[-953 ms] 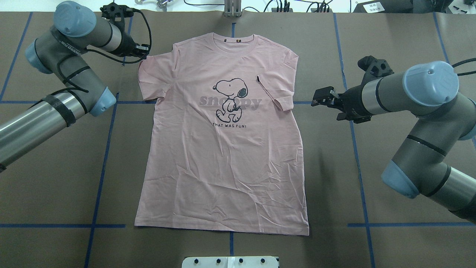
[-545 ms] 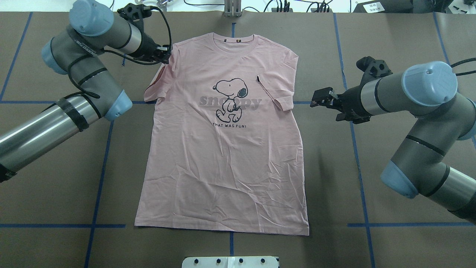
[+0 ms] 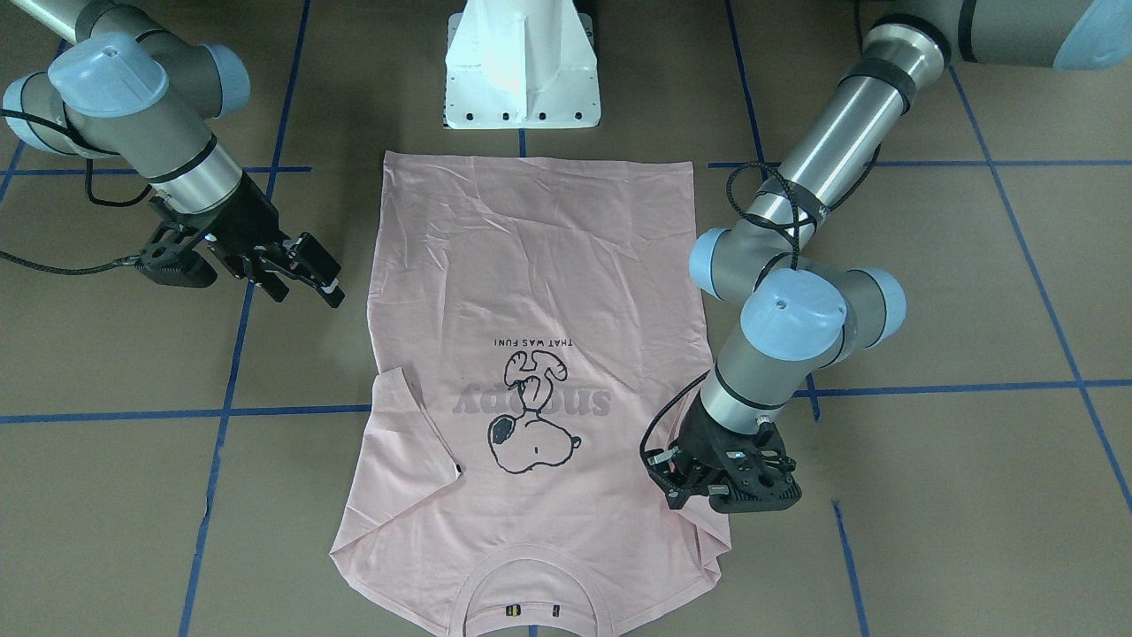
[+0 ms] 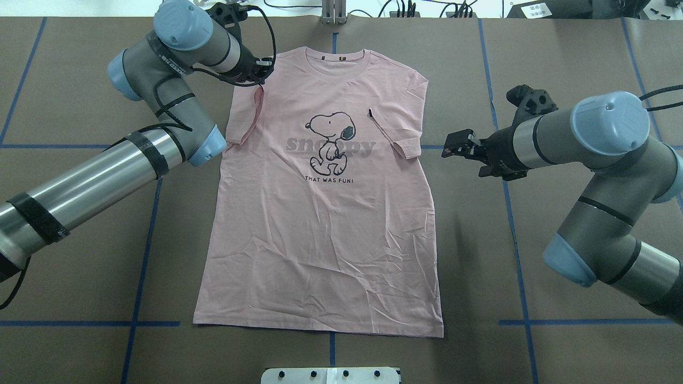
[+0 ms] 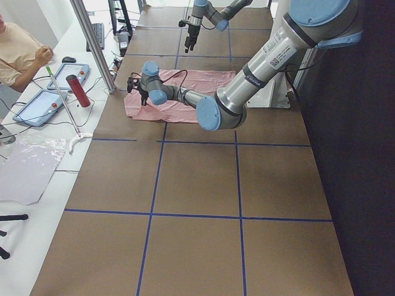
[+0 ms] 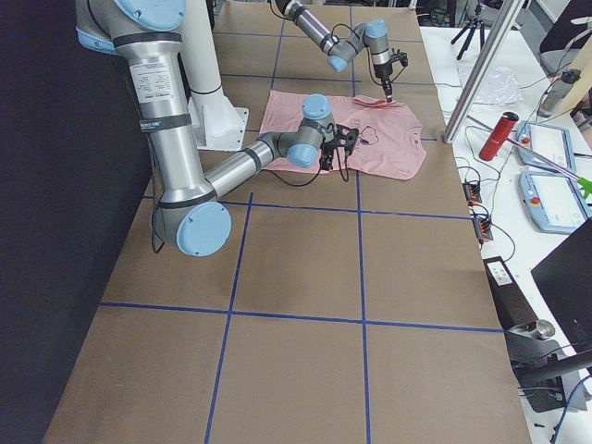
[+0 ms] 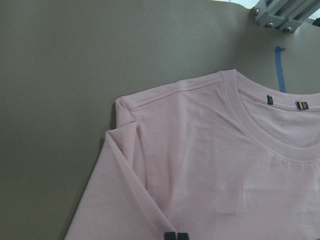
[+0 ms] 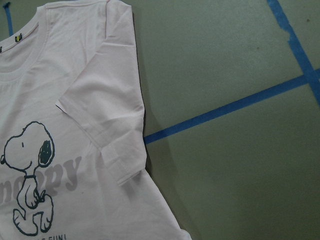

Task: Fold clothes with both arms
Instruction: 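Fold the sleeve nearest the left gripper inward over the shirt body, then move the right gripper to the hem corner nearest the robot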

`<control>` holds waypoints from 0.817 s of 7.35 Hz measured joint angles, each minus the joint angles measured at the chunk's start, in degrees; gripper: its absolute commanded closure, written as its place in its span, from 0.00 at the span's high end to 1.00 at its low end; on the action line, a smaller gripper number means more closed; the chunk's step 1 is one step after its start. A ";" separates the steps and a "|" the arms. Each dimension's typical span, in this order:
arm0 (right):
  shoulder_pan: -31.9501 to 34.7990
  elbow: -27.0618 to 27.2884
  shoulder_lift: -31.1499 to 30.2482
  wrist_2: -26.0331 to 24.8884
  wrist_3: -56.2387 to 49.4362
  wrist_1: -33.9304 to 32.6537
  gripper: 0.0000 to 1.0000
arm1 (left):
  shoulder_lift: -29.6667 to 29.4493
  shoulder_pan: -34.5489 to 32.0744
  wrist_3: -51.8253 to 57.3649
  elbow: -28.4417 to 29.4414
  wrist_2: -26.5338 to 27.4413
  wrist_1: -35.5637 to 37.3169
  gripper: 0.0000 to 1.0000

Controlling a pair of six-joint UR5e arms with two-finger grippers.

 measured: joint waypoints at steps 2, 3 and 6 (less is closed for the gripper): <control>-0.57 -0.40 0.93 -0.39 0.05 -0.23 1.00 | 0.01 0.13 0.01 1.53 0.97 -1.49 0.58; -0.97 -0.46 1.12 -0.52 0.09 -0.26 1.00 | 1.19 0.13 0.01 -0.30 0.96 -1.70 0.61; -7.53 0.84 1.02 -6.39 2.42 -0.61 0.95 | 11.98 0.25 -0.18 -16.65 -1.87 -0.83 0.62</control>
